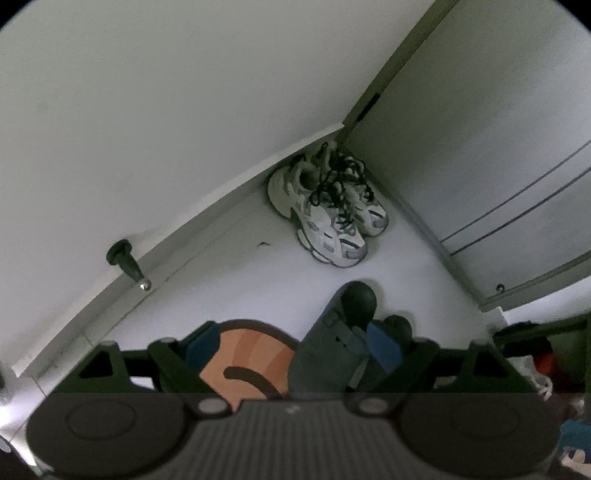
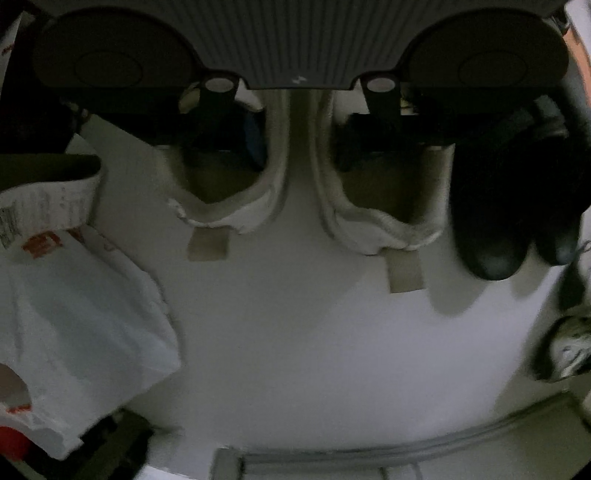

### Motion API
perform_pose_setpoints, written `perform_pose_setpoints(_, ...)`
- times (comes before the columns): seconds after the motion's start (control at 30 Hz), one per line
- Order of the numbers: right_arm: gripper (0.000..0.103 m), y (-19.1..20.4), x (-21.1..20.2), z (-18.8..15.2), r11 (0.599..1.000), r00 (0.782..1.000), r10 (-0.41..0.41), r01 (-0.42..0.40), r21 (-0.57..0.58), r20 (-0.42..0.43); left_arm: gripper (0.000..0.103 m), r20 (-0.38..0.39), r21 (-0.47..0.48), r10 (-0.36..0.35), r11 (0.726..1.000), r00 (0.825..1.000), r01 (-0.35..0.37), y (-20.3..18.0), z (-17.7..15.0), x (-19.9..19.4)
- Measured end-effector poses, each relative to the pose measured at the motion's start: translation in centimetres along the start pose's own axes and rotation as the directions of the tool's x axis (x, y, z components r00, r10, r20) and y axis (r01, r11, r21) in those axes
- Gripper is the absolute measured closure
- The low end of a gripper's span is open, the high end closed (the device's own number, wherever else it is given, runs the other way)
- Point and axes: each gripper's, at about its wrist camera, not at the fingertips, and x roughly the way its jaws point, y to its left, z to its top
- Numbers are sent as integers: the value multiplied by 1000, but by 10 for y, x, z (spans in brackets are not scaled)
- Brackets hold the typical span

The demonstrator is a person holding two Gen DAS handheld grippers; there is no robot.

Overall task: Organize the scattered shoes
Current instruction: 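Close the right tool on the heels of both white sneakers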

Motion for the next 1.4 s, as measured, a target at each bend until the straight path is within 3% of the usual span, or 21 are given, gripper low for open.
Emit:
perform_pose_setpoints(0.2, 60, 3, 12, -1, 1000, 999, -17, 18, 16, -31, 15, -14, -9, -16, 1000, 1000, 16, 0, -1, 2)
perform_pose_setpoints(0.27, 73, 5, 17, 0, 999, 997, -42, 43, 15, -58, 15, -14, -11, -20, 1000, 1000, 20, 0, -1, 2)
perform_pose_setpoints(0.33, 77, 10, 17, 0, 998, 997, -60, 59, -16, -51, 15, -9, -3, -22, 1000, 1000, 22, 0, 0, 2)
perform_pose_setpoints(0.6, 79, -5, -33, -23, 997, 998, 30, -26, -73, 57, 15, -16, -26, -10, 1000, 1000, 10, 9, 1, 3)
perform_pose_setpoints(0.7, 79, -9, -56, -41, 989, 992, 54, -37, -141, 117, 15, -17, -37, -7, 999, 1000, 7, 10, 2, 4)
perform_pose_setpoints(0.9, 80, -17, -92, -69, 984, 977, 124, -98, -151, 176, 15, -18, -16, -4, 1000, 1000, 3, 0, -2, 7)
perform_pose_setpoints(1.17, 80, -34, -134, -117, 990, 950, 120, -94, -104, 290, 15, -34, 30, -3, 1000, 999, 4, -20, -4, 14)
perform_pose_setpoints(1.4, 81, -42, -167, -153, 991, 946, 91, -56, -119, 311, 15, -44, 86, -11, 996, 999, 15, -38, -7, 19)
